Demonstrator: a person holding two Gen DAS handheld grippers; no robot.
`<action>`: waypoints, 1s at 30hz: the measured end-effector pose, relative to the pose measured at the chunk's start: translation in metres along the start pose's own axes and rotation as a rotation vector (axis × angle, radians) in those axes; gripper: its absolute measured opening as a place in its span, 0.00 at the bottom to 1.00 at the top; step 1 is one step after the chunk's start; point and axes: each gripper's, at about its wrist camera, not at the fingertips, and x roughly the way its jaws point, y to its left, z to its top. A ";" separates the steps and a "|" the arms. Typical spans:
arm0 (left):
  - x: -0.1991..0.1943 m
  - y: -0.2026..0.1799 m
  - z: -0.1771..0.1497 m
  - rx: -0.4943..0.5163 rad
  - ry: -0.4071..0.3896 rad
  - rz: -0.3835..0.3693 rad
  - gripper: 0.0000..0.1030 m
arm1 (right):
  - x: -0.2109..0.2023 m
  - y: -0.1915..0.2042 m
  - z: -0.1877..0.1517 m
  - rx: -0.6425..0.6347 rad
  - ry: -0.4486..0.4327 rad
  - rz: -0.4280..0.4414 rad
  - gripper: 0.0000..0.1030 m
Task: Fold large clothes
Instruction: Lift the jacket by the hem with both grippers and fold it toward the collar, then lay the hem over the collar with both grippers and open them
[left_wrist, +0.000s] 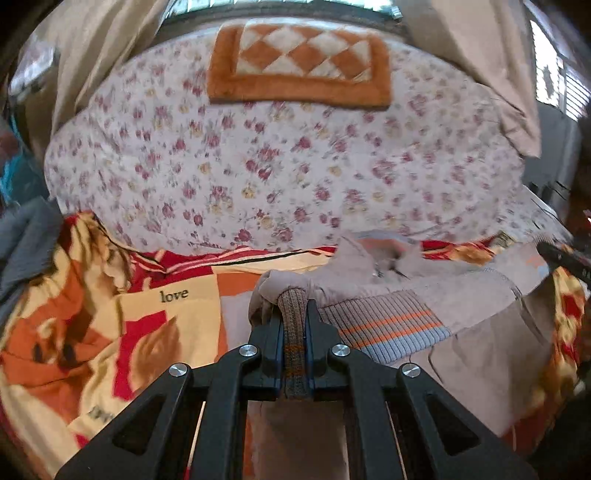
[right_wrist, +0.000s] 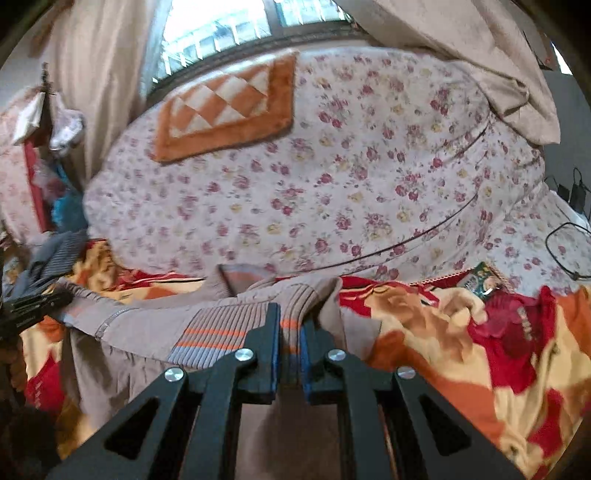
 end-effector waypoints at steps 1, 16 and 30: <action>0.017 0.005 0.005 -0.021 0.007 0.007 0.04 | 0.012 -0.002 0.004 0.007 0.008 -0.006 0.08; 0.152 0.025 -0.013 -0.033 0.122 0.093 0.48 | 0.167 -0.041 -0.034 0.063 0.236 -0.040 0.14; 0.048 0.064 0.018 -0.282 -0.123 -0.191 0.69 | 0.070 -0.049 0.006 0.183 0.025 0.133 0.43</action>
